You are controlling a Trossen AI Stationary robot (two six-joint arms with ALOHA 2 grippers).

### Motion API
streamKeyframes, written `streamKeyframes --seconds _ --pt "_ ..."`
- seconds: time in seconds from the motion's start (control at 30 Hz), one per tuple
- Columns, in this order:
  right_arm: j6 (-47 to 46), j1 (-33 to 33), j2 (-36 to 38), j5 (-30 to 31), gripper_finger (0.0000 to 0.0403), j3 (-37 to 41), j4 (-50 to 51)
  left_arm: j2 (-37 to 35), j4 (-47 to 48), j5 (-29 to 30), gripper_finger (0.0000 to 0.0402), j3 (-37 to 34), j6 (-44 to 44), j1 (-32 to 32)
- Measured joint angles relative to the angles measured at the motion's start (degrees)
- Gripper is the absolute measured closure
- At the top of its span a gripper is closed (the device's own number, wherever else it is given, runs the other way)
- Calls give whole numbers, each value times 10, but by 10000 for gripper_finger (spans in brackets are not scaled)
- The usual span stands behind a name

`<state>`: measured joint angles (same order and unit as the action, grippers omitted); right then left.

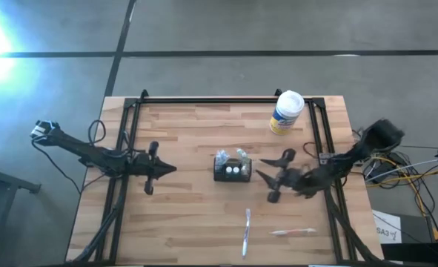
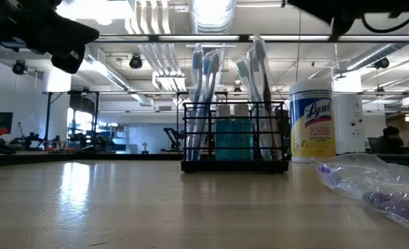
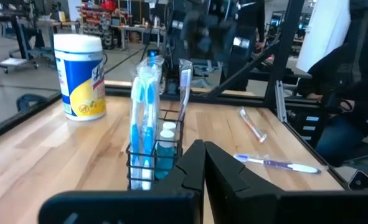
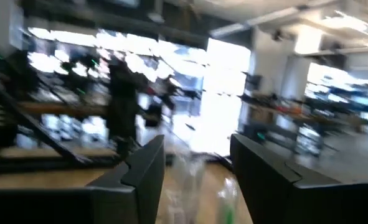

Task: Pick & Place toothbrushing station
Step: Put the purple toothbrush into the wire organizer

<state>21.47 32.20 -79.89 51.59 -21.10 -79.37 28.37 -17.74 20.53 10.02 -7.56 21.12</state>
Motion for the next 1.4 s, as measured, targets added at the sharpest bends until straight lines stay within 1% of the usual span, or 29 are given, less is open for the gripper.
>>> streamKeyframes --seconds 0.1,0.23,0.3,0.37,0.4,0.53,0.57,0.63,0.7,0.77,0.87,0.97,1.1,1.17,1.27,1.33,1.4 --pt "-12 14 88 -63 256 50 30 4 3 0 392 0 -15 0" --pt "-92 15 202 -115 316 122 95 9 3 1 392 0 -33 0" --pt "-112 16 247 -124 349 152 125 12 2 1 392 0 -48 0" --pt "-121 16 285 -127 380 178 135 17 2 2 392 0 -61 0" --pt "-121 16 301 -126 387 188 135 20 3 4 392 0 -65 0" --pt "-105 16 360 -129 390 206 145 31 2 27 392 0 -65 0" --pt "-101 16 374 -136 391 206 160 35 2 34 392 0 -65 0" --pt "-102 15 403 -170 394 206 208 43 2 48 392 0 -61 0" --pt "-123 16 430 -195 394 206 243 49 0 67 392 0 -59 0" --pt "-141 16 454 -204 394 206 265 53 -8 89 392 0 -60 -1" --pt "-145 16 487 -220 394 206 294 56 -8 99 392 0 -62 -1" --pt "-144 15 512 -219 394 206 330 56 -7 102 392 0 -58 -1" --pt "-133 15 536 -206 394 206 352 57 -6 130 392 4 -66 -1" --pt "-126 15 544 -201 394 206 357 64 -4 130 397 19 -79 -1" --pt "-126 15 547 -200 394 206 360 92 26 123 397 68 -90 2" --pt "-127 15 546 -200 394 206 362 129 61 119 398 119 -107 5" --pt "-128 15 543 -199 394 206 371 181 105 119 399 179 -123 8"
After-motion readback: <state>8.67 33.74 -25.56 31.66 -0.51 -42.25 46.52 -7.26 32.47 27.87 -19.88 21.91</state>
